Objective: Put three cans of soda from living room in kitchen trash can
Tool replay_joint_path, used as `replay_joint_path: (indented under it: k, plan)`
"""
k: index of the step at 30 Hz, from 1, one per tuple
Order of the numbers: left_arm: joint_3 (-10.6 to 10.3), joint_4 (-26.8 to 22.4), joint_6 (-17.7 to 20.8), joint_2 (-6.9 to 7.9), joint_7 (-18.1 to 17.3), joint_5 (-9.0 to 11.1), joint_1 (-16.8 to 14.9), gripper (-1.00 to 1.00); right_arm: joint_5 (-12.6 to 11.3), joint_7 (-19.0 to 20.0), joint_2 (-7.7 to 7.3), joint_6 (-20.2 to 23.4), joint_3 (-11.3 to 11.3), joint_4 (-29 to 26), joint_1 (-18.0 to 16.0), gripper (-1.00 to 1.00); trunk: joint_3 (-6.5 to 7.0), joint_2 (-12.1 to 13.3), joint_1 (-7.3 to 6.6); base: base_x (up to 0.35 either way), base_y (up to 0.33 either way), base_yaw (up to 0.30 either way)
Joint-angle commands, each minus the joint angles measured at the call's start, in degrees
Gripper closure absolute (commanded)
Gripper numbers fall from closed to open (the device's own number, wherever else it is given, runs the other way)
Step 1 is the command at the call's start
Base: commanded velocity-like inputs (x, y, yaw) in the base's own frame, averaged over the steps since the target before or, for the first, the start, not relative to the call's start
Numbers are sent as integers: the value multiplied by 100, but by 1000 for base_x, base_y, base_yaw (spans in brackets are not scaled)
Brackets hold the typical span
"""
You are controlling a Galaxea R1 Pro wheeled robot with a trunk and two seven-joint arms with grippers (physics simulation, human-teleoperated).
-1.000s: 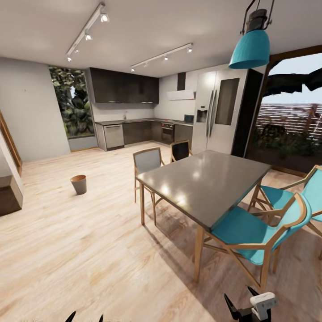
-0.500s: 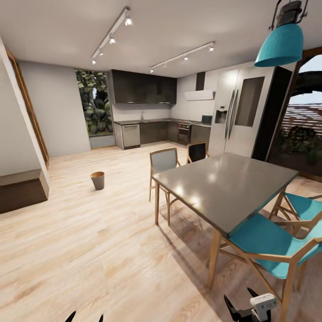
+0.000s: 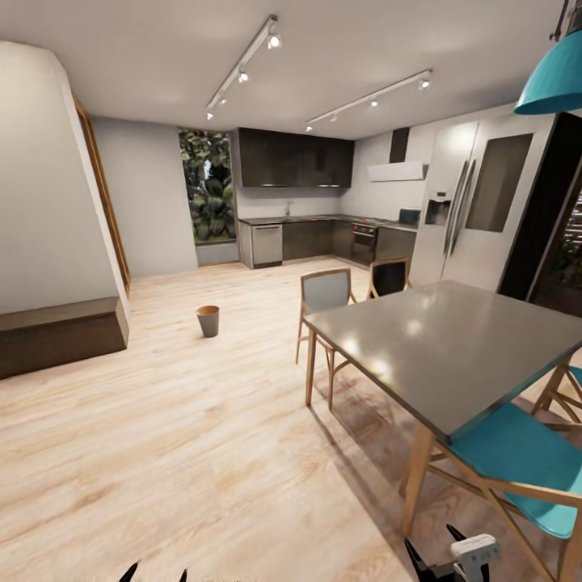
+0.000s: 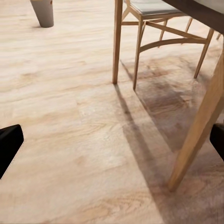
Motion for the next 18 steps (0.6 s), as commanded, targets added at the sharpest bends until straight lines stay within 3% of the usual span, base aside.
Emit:
replay_joint_path:
  k: [1,18]
  plan:
    - [0,1,0,0,0,-1,0,-100,0,0,0,0,0,1,0,-100,0,0,0,0,0,254]
    - [-1,27,7,0,0,-16,0,-100,-5,-3,9,12,6,5,-17,-100,-23,0,0,0,0,244]
